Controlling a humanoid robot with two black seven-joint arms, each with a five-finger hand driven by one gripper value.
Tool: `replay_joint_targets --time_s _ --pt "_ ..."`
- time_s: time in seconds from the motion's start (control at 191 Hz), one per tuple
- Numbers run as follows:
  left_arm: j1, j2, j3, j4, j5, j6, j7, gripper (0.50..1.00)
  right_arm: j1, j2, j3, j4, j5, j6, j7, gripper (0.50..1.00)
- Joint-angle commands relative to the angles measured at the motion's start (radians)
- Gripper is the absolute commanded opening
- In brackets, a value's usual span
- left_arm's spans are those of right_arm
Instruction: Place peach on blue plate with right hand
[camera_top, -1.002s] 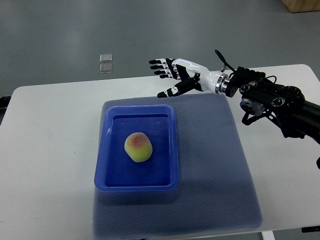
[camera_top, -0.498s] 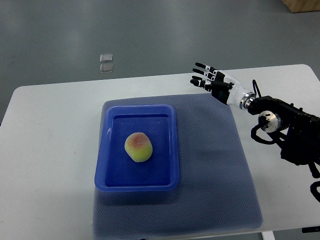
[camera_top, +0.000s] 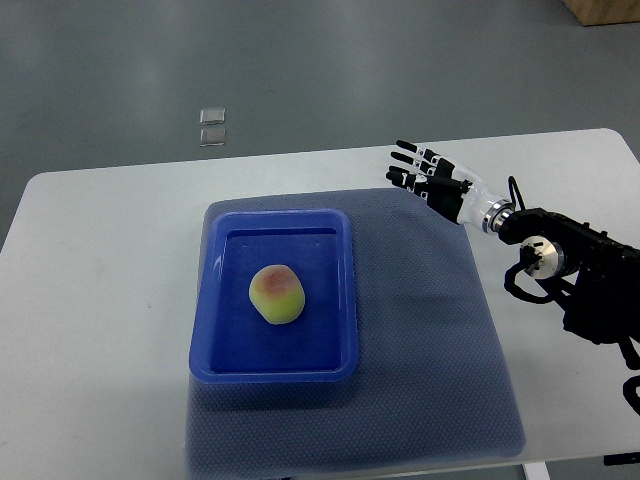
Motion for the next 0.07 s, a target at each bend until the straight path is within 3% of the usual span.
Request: replay_joint_targets --time_s 0.0,0.063 --pt "0.0 0.0 0.0 0.0 0.0 0.0 0.0 1.0 0.001 0.0 0.0 0.001 0.0 0.0 0.003 0.93" --pt "0.0 0.0 0.0 0.0 0.0 0.0 0.0 1.0 0.001 0.0 0.0 0.003 0.0 0.0 0.003 0.93"
